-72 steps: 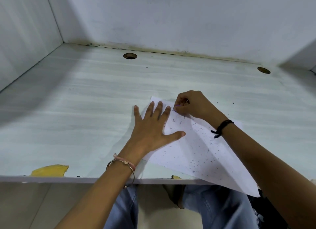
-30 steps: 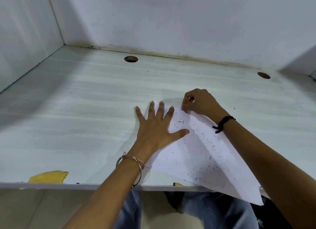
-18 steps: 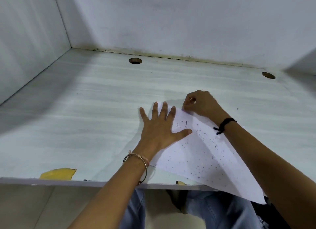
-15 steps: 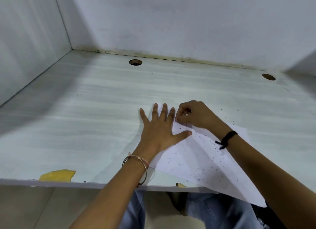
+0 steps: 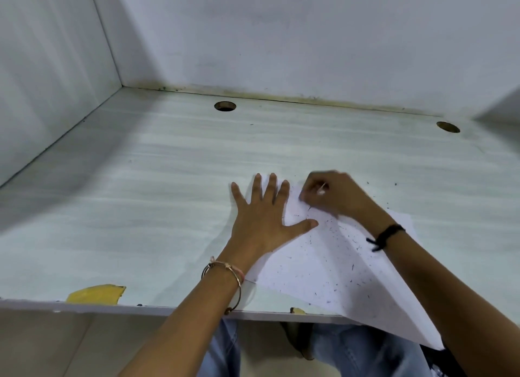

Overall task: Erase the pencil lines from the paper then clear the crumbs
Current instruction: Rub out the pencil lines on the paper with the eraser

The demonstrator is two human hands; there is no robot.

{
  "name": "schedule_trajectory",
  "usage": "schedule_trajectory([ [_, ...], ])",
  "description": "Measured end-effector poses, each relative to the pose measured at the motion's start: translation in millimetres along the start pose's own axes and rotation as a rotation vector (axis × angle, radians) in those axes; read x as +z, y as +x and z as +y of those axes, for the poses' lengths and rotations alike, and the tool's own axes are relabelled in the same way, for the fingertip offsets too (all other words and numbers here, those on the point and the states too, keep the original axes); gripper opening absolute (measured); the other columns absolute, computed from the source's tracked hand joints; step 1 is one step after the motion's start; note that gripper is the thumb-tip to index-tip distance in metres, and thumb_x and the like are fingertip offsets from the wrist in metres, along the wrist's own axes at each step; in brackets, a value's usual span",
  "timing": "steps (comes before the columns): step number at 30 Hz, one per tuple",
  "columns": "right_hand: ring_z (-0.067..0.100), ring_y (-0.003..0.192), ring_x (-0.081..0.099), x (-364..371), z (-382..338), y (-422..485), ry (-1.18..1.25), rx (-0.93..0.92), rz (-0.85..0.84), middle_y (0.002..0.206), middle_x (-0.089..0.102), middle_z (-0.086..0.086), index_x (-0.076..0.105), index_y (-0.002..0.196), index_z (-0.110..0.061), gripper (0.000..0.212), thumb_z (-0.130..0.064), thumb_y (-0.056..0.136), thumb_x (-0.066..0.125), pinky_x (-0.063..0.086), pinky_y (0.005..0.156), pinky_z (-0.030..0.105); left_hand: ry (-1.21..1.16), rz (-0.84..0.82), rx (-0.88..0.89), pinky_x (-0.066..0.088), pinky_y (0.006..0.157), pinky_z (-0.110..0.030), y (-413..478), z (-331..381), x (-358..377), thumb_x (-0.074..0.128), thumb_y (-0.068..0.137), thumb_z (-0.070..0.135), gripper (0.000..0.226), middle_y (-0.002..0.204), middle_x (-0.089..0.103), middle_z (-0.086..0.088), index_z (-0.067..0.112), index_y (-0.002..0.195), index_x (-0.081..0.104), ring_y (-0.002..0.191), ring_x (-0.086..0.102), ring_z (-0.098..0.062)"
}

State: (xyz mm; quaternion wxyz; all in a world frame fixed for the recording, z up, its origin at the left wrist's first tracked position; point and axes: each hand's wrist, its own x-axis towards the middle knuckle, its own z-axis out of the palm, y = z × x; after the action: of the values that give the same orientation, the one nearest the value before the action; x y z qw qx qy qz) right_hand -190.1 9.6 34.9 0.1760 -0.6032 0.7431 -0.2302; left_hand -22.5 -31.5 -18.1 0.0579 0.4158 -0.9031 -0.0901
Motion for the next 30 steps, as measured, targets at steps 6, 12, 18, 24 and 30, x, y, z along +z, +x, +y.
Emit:
schedule_trajectory([
  [6,0.003,0.065,0.057,-6.2,-8.8,2.1,-0.022,0.015,0.019,0.079,0.068,-0.007,0.069,0.076,-0.019,0.005,-0.016,0.078,0.066,0.042,0.060,0.017,0.007,-0.009,0.001,-0.013,0.109,-0.070,0.1,0.3,0.0,0.015,0.077,0.089,0.103,0.164,-0.014,0.000,0.026,0.156,-0.004,0.148,-0.021,-0.027],
  [12,0.012,0.071,0.062,0.6,7.1,9.2,-0.059,0.056,0.117,0.085,0.067,-0.006,0.065,0.081,-0.024,0.004,-0.021,0.080,0.064,0.043,0.060,0.022,0.003,-0.021,-0.005,-0.013,0.109,-0.069,0.6,-0.8,0.4,0.016,0.077,0.090,0.104,0.163,-0.015,0.000,0.027,0.156,-0.005,0.148,-0.022,-0.026],
  [18,0.013,0.073,0.049,1.1,17.7,12.0,-0.127,-0.045,0.208,0.094,0.053,0.004,0.065,0.098,-0.018,0.012,-0.017,0.092,0.056,0.037,0.065,0.023,0.003,-0.026,-0.002,-0.014,0.110,-0.068,-0.2,0.3,-1.2,0.015,0.078,0.089,0.101,0.164,-0.015,0.000,0.027,0.156,-0.005,0.148,-0.022,-0.025],
  [24,0.009,0.066,0.059,25.6,15.6,-18.1,0.205,-0.156,0.365,0.102,0.046,0.005,0.061,0.098,-0.009,0.010,-0.009,0.096,0.050,0.053,0.060,0.021,0.004,-0.040,-0.005,-0.012,0.111,-0.068,0.3,0.7,-2.9,0.015,0.079,0.087,0.099,0.164,-0.015,0.001,0.028,0.156,-0.005,0.148,-0.021,-0.025],
  [30,0.012,0.068,0.057,24.9,24.0,-18.8,0.366,-0.102,0.343,0.085,0.062,0.004,0.059,0.095,-0.007,0.018,-0.001,0.096,0.042,0.048,0.066,0.022,0.008,-0.029,-0.007,-0.009,0.112,-0.067,1.0,-0.2,-3.4,0.012,0.076,0.087,0.101,0.164,-0.010,0.003,0.027,0.157,-0.001,0.150,-0.016,-0.022],
])
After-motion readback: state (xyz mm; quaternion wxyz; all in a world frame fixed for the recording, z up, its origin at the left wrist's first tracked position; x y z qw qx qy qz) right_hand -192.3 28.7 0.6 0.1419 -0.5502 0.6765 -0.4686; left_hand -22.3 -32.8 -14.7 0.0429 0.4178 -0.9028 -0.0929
